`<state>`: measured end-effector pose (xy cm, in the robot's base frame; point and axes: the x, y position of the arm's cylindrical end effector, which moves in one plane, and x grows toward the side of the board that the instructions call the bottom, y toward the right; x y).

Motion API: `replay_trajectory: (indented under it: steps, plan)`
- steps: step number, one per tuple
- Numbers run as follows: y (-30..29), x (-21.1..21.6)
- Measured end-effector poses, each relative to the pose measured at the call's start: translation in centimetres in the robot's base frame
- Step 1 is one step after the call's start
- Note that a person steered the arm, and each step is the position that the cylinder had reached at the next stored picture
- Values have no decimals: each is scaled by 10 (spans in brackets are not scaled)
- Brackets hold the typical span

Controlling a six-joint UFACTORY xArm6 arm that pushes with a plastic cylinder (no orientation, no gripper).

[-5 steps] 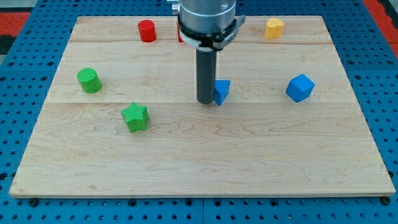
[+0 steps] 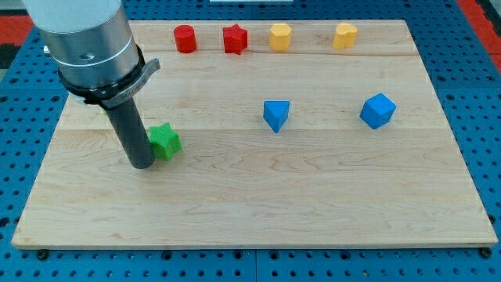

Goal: Place the green star left of the blue triangle

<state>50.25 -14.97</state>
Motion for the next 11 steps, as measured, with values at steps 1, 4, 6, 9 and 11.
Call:
replay_trajectory:
  steps: [1, 4, 6, 9, 11]
  plan:
    - [29, -10]
    - [24, 11]
    - [31, -17]
    - [-15, -15]
    - [-6, -57]
